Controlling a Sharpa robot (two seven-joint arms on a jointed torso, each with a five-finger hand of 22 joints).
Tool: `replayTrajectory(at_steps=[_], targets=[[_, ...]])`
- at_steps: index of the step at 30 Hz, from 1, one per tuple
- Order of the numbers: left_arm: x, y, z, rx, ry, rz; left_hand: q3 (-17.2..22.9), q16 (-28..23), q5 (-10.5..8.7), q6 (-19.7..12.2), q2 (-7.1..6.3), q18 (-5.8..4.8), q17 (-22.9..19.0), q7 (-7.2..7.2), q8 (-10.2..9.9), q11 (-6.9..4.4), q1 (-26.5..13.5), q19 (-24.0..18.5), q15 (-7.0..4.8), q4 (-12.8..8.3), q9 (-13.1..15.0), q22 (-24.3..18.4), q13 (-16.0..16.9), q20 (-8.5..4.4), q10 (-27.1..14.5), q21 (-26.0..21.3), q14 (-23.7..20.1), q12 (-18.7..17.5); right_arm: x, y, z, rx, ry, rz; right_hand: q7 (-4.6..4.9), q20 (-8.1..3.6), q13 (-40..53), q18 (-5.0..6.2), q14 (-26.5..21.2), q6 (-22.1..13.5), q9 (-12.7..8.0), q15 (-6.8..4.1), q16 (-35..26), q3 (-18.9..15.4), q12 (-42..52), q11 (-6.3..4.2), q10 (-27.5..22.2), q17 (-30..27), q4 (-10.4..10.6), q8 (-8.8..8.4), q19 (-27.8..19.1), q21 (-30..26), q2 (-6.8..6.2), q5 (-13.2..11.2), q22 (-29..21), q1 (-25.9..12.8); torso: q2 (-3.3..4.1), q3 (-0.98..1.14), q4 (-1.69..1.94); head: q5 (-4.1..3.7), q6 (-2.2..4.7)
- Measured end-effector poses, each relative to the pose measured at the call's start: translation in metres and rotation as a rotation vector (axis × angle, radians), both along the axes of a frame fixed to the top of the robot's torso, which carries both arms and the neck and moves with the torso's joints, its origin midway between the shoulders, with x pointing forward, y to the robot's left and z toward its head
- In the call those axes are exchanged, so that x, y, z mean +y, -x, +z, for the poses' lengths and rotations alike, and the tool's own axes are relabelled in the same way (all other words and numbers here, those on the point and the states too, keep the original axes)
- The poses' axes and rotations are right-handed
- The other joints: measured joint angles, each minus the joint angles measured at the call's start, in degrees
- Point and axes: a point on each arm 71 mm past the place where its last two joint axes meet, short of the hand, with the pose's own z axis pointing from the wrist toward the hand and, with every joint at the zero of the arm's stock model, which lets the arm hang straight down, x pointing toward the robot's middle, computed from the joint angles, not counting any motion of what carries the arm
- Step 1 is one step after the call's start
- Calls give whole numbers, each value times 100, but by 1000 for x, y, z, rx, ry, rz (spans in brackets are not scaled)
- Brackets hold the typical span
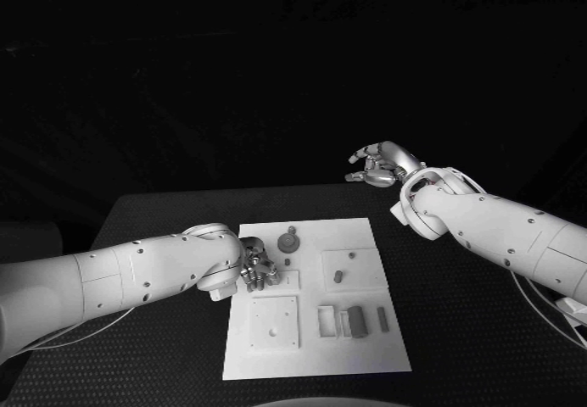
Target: Assemble the parts on the task board
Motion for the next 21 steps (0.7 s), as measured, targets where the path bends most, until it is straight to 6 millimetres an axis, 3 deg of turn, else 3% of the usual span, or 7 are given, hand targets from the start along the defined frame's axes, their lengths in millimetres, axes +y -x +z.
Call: replayTrajectory(at_steps=[13,21], targets=[[1,0,0,10,6,7,58,44,1,0,-93,0,-33,0,-23,19,-97,0,20,41,-7,35,-13,0,-19,1,-20,22,0,0,0,2,0,1,19,0,-5,0,0,-19,0,0,0,0,0,0,0,0,0,0,0,0,23,0,0,-23,0,0,0,-1,-1],[1,0,-1,12,10,13,162,70,0,-22,-41,1,-61,21,-50,6,-174,0,-1,58,-6,70,-19,0,-45,7,-41,49,0,1,-2,5,1,1,19,0,-4,0,1,-19,-4,1,0,0,0,0,0,0,0,0,0,0,23,0,0,-23,-1,3,-1,3,-1]])
